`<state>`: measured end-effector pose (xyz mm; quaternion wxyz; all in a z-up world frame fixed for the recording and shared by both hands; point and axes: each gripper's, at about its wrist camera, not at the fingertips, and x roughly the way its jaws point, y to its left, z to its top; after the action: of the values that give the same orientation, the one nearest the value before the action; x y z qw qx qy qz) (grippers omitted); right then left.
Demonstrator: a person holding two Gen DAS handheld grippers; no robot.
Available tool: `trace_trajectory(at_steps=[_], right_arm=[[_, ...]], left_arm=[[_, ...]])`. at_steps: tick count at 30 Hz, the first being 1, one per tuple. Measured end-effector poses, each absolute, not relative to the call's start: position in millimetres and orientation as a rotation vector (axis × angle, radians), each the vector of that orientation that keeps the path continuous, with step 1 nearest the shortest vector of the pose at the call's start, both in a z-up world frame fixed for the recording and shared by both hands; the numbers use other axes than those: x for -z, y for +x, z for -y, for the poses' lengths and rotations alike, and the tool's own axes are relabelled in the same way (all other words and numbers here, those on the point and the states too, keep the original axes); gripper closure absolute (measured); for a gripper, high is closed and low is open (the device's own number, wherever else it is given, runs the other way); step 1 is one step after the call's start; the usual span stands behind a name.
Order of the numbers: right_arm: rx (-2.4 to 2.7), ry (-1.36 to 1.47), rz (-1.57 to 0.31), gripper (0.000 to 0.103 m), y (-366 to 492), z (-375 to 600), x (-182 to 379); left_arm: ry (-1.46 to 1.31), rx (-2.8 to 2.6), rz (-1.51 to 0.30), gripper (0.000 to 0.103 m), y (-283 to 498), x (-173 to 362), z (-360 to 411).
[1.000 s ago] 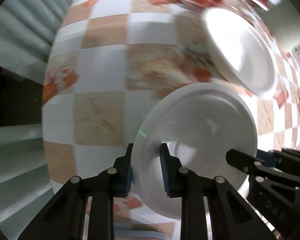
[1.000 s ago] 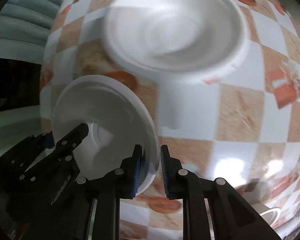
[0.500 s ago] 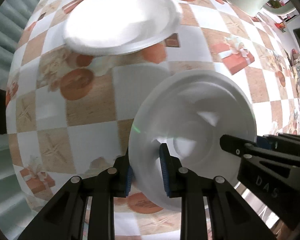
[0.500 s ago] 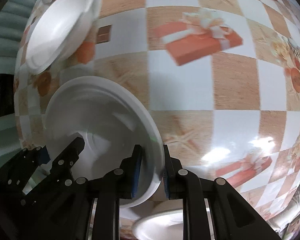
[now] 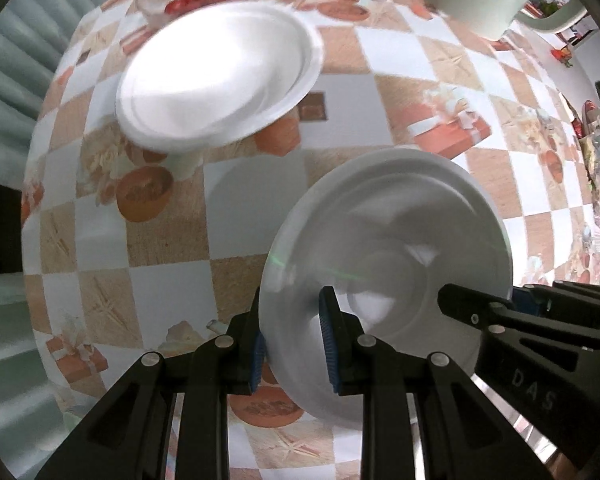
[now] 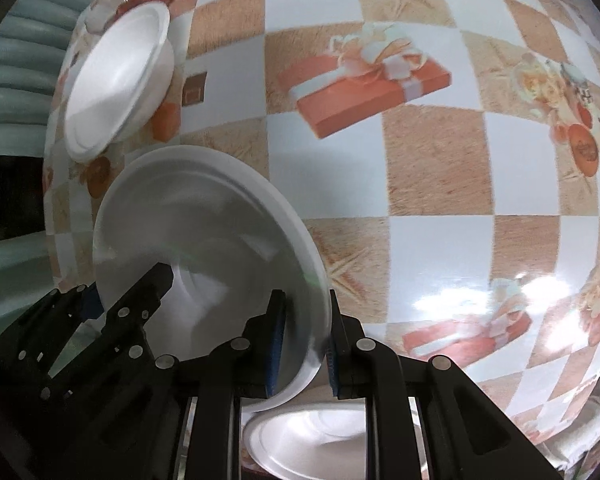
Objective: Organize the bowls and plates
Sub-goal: 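Carry the bowl with both grippers onto the bowl stack and open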
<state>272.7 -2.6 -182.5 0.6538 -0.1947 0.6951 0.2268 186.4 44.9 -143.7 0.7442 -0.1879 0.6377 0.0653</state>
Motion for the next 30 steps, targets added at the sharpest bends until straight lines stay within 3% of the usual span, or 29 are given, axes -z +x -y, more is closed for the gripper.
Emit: trace_trajectory(at_steps=[10,19,28,30], right_arm=[[-0.5,-0.369,-1.531,0.082,263,43,126],[-0.418,-0.304,-1.555,0.082,240,110,109],[-0.354,-0.283,-1.603,0.082,216,142,126],[-0.349,-0.283,-1.606,0.082,214,144,129]], left_arm=[[-0.339,-0.089,-1.324,0.076,175,83,-10],[-0.269,0.022,-1.356,0.076,150,81,40],[-0.209,0.092,-1.414,0.076,139,97,69],[-0.218,0.103,-1.431,0.068,136,101,72]])
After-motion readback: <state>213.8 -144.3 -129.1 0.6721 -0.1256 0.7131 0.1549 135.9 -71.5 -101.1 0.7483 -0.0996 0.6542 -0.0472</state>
